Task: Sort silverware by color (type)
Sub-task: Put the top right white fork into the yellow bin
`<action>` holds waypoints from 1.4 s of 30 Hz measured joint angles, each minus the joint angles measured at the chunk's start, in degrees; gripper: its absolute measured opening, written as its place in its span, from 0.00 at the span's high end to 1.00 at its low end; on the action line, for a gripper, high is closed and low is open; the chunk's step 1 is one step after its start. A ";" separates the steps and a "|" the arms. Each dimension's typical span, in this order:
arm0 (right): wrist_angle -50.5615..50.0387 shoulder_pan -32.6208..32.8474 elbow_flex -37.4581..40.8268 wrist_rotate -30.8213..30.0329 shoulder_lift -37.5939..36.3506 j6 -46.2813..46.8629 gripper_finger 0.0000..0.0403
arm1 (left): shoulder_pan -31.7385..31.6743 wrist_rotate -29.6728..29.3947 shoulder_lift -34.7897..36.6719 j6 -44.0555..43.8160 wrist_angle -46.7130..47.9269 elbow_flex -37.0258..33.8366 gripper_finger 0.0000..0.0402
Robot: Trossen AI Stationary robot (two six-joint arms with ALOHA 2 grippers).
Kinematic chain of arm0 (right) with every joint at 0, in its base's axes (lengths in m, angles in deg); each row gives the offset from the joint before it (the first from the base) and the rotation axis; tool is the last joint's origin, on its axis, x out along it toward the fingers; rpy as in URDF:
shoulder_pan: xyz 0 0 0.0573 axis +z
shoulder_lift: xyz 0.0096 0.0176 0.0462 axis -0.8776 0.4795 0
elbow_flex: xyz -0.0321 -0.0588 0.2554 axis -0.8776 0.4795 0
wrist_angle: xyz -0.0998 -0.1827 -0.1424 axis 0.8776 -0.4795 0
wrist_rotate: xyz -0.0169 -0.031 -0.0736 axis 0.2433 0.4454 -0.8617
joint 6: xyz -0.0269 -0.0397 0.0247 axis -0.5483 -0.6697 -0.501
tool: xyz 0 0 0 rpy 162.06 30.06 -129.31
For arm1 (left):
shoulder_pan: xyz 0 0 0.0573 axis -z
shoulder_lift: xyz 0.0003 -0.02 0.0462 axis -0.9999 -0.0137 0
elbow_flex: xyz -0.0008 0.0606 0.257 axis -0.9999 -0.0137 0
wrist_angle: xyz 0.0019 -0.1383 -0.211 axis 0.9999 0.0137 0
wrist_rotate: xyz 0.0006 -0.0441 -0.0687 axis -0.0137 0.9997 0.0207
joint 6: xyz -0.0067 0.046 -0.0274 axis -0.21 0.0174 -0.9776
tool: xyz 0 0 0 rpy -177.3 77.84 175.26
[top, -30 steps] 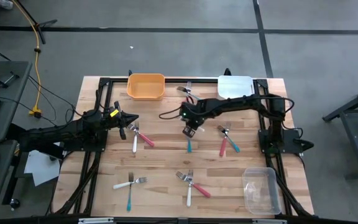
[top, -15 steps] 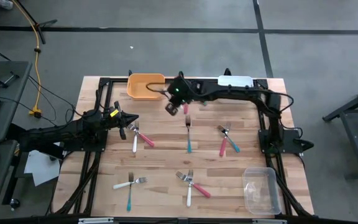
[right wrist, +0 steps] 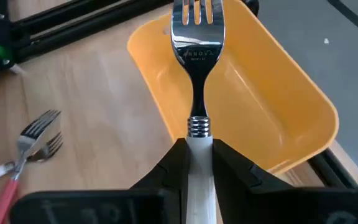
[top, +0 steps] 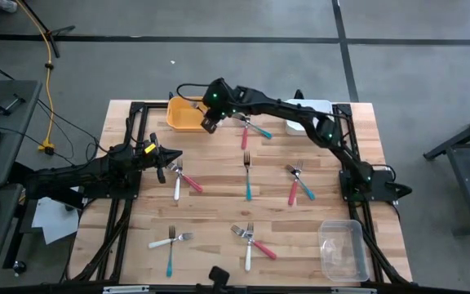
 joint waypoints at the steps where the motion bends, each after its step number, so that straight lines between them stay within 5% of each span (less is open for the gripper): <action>1: 0.74 -0.28 0.37 0.01 0.02 0.50 0.89 | 0.00 0.04 -0.01 0.01 -0.01 0.00 1.00; 19: 15.50 0.12 1.13 -1.98 4.25 3.67 0.89 | 0.00 -0.15 -0.01 -0.04 0.01 0.00 1.00; 42: 16.75 -0.39 1.17 -3.86 8.80 5.88 0.89 | 0.00 -0.18 -0.03 0.01 -0.01 0.00 1.00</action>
